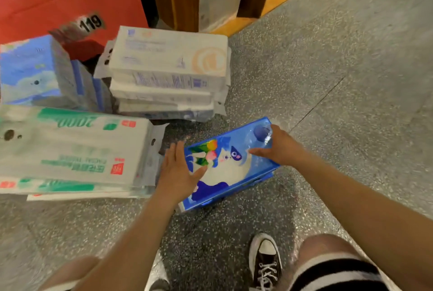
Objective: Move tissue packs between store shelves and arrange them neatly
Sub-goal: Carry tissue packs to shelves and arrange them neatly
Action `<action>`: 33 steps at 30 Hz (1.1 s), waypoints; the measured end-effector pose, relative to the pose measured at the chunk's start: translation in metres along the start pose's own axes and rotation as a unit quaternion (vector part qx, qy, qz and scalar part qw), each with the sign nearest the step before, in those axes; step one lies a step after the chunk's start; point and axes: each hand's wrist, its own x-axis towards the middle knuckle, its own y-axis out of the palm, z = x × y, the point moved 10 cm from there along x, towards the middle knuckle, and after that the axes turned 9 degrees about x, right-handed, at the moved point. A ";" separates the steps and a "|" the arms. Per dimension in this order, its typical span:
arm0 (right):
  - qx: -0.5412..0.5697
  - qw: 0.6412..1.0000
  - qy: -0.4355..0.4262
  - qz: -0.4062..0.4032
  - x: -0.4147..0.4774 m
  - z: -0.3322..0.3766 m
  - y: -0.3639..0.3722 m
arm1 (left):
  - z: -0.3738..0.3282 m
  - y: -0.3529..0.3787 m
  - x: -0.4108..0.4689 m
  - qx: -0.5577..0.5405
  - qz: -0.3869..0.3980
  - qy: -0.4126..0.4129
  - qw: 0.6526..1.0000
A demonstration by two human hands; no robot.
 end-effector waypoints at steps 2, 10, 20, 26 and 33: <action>0.045 0.998 0.033 -0.005 -0.003 0.002 0.003 | 0.019 0.004 0.001 -0.068 -0.040 -0.052 0.995; 0.255 0.959 0.103 -0.064 0.021 -0.049 0.010 | 0.070 0.071 0.007 -0.314 -0.012 -0.201 0.928; 0.376 0.919 0.037 -0.116 -0.039 0.001 -0.055 | 0.007 -0.051 -0.039 -0.357 -0.090 -0.117 0.922; 0.357 0.924 0.000 -0.140 -0.165 0.082 -0.172 | -0.053 -0.193 -0.135 -0.349 -0.107 -0.100 0.926; 0.402 0.902 -0.029 -0.155 -0.347 0.195 -0.294 | -0.111 -0.390 -0.282 -0.334 -0.140 -0.037 0.931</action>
